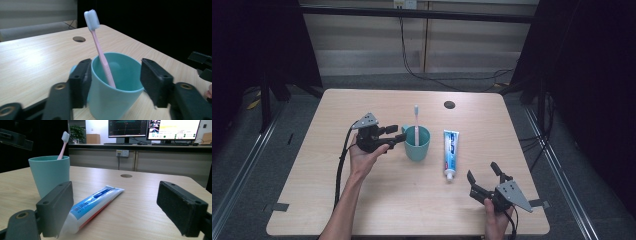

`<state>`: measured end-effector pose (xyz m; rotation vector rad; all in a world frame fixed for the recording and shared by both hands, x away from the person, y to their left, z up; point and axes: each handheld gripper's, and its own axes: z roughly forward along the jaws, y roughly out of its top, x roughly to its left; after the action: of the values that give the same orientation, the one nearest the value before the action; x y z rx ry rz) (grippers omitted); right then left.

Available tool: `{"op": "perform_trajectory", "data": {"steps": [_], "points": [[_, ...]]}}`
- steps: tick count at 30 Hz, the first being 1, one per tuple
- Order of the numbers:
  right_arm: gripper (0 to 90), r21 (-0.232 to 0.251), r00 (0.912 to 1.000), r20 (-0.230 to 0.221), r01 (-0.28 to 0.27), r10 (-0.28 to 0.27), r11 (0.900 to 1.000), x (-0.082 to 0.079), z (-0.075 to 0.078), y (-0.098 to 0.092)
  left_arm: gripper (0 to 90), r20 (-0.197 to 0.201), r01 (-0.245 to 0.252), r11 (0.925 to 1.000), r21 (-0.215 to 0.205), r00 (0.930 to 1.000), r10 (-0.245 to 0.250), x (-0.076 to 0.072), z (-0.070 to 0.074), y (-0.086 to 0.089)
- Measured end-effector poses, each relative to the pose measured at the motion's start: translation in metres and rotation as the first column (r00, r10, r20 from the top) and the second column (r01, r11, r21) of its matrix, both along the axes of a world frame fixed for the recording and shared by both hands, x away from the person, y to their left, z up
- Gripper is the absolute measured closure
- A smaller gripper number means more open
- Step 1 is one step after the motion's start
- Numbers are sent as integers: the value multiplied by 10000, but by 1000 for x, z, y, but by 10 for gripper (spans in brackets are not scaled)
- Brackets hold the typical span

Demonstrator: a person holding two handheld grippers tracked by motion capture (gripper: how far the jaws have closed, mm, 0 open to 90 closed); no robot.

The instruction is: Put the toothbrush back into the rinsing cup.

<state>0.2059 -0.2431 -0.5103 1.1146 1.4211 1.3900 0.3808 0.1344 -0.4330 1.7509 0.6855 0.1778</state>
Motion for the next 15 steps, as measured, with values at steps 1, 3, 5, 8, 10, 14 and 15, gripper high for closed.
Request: {"op": "perform_trajectory", "data": {"steps": [1, 3, 5, 8, 10, 14, 15], "points": [[132, 0, 10000, 5, 9, -9, 10000, 0, 0, 0, 385, 83, -67, 10000, 39, 9999, 67, -1, 1, 1], [132, 7, 10000, 21, 27, -27, 10000, 0, 0, 0, 324, 159, -256, 9995, 169, 9996, 253, -4, 2, 4], [132, 12, 10000, 19, 27, -27, 10000, 0, 0, 0, 297, 170, -249, 9996, 163, 9996, 246, -4, 2, 6], [132, -1, 10000, 19, 28, -28, 10000, 0, 0, 0, 213, 288, -419, 9984, 371, 9988, 408, -8, 0, 10], [132, 9, 10000, 9, 40, -40, 10000, 0, 0, 0, 173, 363, -477, 9984, 319, 9983, 465, -14, -3, 14], [132, -4, 10000, 4, 49, -49, 10000, 0, 0, 0, 157, 518, -489, 9978, 452, 9976, 465, -19, -5, 17], [132, -9, 10000, -10, 35, -35, 10000, 0, 0, 0, 157, 570, -563, 9973, 482, 9969, 535, -21, -6, 18]]}}
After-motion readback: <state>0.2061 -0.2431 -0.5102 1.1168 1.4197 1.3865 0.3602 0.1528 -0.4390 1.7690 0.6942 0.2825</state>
